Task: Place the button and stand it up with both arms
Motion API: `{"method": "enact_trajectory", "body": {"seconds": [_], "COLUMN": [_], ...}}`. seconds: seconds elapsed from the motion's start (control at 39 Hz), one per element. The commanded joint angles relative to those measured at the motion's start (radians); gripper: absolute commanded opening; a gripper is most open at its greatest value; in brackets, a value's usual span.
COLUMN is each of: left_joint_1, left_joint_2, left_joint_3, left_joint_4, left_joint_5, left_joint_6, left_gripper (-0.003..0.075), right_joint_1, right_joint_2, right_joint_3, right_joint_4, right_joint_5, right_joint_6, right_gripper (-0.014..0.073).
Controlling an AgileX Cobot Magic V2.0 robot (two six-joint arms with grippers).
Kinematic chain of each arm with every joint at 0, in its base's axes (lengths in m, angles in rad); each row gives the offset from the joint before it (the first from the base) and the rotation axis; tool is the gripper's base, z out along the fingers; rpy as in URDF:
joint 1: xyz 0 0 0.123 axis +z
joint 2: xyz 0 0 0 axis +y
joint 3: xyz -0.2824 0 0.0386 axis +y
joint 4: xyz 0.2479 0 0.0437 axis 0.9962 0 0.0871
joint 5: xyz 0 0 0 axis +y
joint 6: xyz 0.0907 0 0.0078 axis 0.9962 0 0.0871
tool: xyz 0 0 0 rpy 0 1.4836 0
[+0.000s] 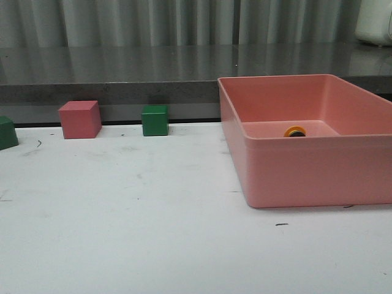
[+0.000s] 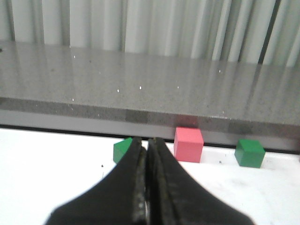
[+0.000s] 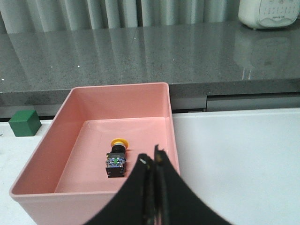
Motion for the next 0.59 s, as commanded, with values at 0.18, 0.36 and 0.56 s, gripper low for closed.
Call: {"method": "enact_trajectory", "body": {"seconds": [0.18,0.36,0.56], "left_joint_1": [-0.006,-0.006,-0.006], "left_joint_2": [0.067,0.067,0.067], "left_joint_3": [-0.051,-0.051,-0.051], "left_joint_4": [-0.01,-0.01,-0.01], "left_joint_5": [-0.111,-0.113,-0.115], "left_joint_6": [-0.008,-0.008,-0.008], "left_gripper": [-0.0014,0.0231,0.068], "right_joint_1": [0.001,0.001,0.001], "right_joint_2": [0.105,0.105,0.105], "right_joint_3": [-0.059,-0.059,-0.059], "right_joint_4": [-0.003,-0.003,-0.003], "right_joint_5": [-0.082,-0.082,-0.082], "right_joint_6": [-0.004,-0.004,-0.004], "right_gripper": [-0.0067,0.0115,0.0566]}}
